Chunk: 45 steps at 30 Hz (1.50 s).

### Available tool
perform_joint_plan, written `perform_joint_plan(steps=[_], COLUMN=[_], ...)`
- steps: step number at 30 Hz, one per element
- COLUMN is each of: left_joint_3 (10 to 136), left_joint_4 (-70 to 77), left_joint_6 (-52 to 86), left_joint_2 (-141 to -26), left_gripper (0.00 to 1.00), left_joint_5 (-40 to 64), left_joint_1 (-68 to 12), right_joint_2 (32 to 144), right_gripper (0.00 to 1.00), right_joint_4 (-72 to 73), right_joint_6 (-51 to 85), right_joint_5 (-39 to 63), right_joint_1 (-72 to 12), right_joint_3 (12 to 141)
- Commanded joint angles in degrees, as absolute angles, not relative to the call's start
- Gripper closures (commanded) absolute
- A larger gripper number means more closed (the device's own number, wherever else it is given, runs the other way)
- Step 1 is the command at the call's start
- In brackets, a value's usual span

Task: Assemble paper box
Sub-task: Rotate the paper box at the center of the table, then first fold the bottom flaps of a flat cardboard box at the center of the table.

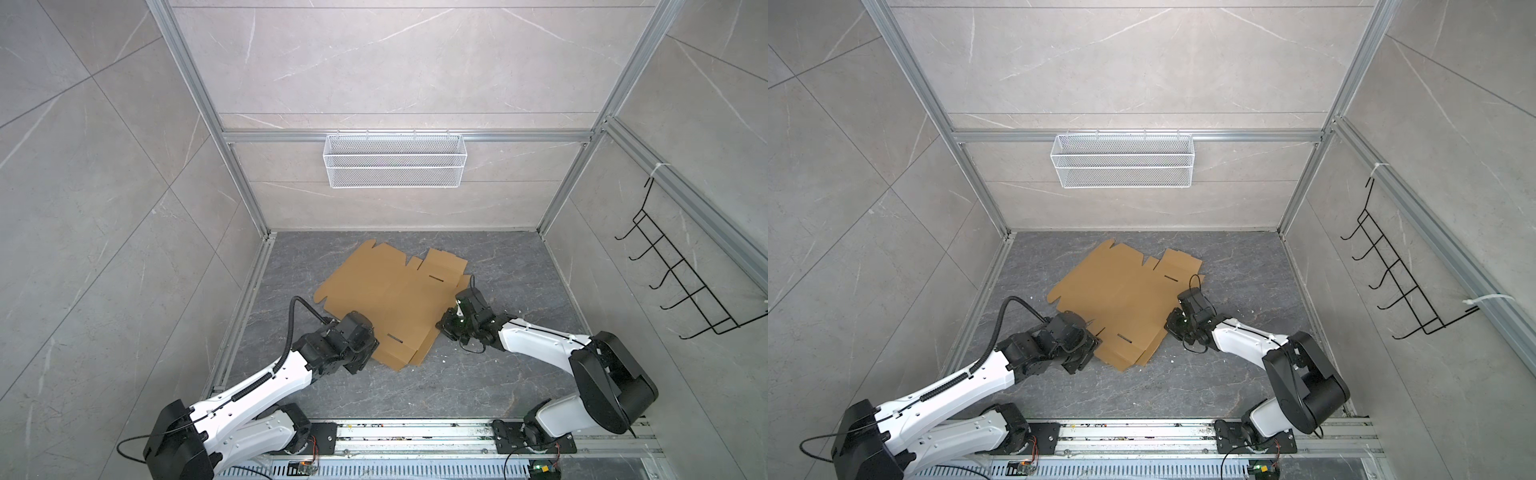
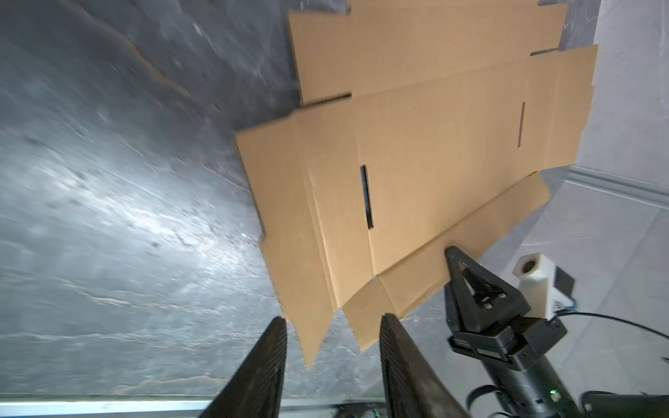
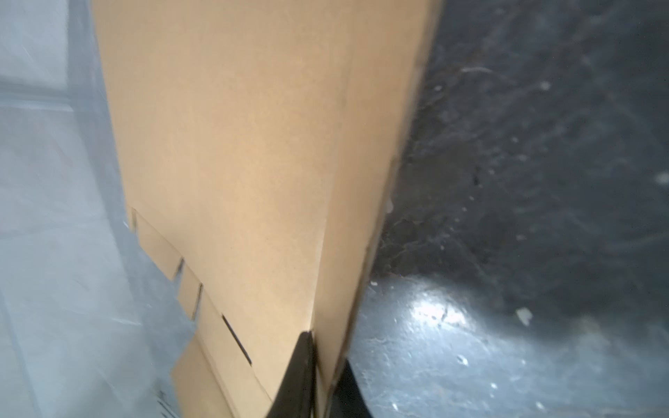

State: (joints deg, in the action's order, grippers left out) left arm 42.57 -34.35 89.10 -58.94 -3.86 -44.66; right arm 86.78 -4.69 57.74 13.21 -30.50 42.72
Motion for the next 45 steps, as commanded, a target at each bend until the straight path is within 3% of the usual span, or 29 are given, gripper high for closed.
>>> perform_joint_plan(steps=[1,6,10,18,27,37,43,45], left_joint_3=[47.4,55.5,58.3,52.8,43.4,39.0,34.8,35.1], left_joint_4=[-45.5,-43.5,-33.0,-7.8,4.4,6.3,5.1,0.6], left_joint_6=[73.0,51.7,42.4,45.2,49.2,51.3,53.8,51.0], left_joint_2=[-58.1,-63.3,-68.6,-84.2,-89.7,-93.4,-88.6,-84.6], left_gripper=[0.53,0.52,0.52,0.55,0.57,0.58,0.58,0.58], left_joint_5=[-2.6,1.7,5.2,18.3,19.4,21.0,21.9,21.5], left_joint_1=[-38.6,-28.0,-25.7,-28.3,-29.4,-33.3,-37.5,-37.4], right_joint_2=[89.4,90.3,90.0,94.9,101.9,103.8,101.6,99.9], right_gripper=[0.88,0.89,0.87,0.86,0.86,0.88,0.89,0.87], right_joint_4=[-16.2,-29.6,-45.6,-56.5,-55.7,-56.5,-55.2,-54.2], right_joint_6=[45.7,33.0,23.3,19.0,18.9,18.3,13.9,8.8], right_joint_5=[17.1,24.4,25.0,4.5,-7.4,-21.3,-23.0,-18.4], right_joint_1=[-29.7,-28.8,-28.8,-28.8,-31.6,-37.0,-39.0,-39.0], right_joint_3=[48.9,56.1,62.5,70.1,77.1,78.0,74.5,73.1])
